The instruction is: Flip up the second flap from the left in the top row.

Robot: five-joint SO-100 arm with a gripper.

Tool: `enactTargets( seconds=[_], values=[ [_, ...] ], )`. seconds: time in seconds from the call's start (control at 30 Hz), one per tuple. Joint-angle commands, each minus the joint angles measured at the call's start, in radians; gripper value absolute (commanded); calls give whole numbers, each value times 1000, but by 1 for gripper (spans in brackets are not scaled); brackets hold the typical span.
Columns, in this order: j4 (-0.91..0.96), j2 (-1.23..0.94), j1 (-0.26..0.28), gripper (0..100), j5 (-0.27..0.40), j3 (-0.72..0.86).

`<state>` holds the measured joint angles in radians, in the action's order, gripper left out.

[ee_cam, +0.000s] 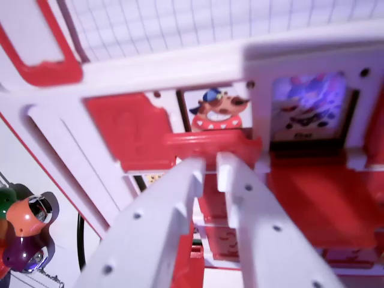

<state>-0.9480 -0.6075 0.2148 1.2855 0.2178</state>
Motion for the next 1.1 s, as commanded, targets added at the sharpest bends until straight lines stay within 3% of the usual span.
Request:
enactTargets(
  seconds=[0.0,0.57,1.07],
  values=[
    [57,-21,-5,2,15,-118],
    [80,-58,8,2,11,-92],
    [-89,-396,37,2,-37,115]
  ],
)
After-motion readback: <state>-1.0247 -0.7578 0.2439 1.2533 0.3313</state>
